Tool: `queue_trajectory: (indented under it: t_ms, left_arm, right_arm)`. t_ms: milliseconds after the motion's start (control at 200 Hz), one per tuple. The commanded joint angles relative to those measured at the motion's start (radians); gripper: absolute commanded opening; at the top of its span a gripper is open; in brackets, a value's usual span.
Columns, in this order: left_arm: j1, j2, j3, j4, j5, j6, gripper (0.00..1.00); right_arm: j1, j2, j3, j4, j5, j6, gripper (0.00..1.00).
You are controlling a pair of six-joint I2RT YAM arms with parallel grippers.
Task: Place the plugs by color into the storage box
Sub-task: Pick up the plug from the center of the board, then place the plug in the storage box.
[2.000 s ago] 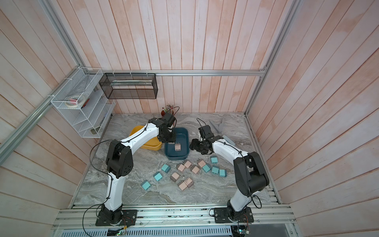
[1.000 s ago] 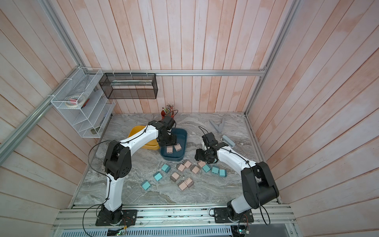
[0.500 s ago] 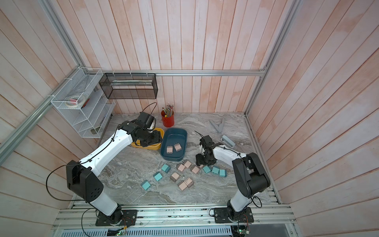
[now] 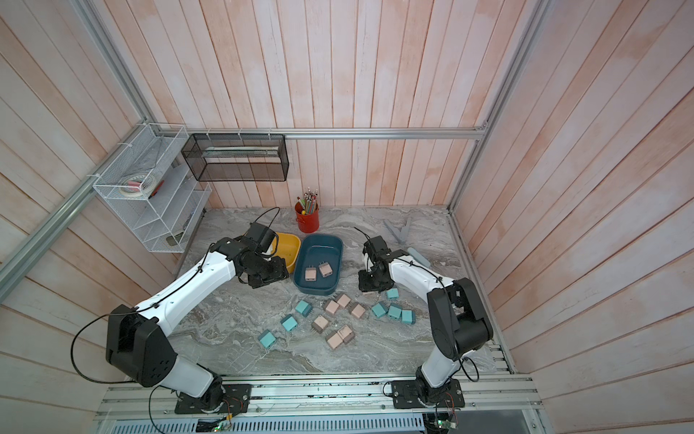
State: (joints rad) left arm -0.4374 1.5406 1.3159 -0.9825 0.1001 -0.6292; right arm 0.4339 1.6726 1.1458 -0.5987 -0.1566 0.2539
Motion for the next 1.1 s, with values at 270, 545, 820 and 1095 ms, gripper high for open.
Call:
queue_trajectory:
  t_ms: [270,545,820,1095]
  left_arm:
    - [0.056,-0.053,-0.068,0.025,0.001,0.005,0.71]
    - [0.076,-0.083,-0.086,0.012,-0.005,0.004,0.71]
    - [0.076,-0.119,-0.13,0.002,-0.003,-0.012,0.71]
    - [0.077,-0.129,-0.149,0.001,-0.003,-0.018,0.71]
  right_arm:
    - [0.079,0.335,0.636,-0.099,-0.02,-0.001,0.33]
    - [0.086,0.574,0.87,-0.074,0.002,-0.04,0.33]
    - [0.113,0.714,0.932,-0.081,0.021,-0.101,0.33]
    - [0.139,0.775,0.949,-0.109,0.037,-0.125,0.34]
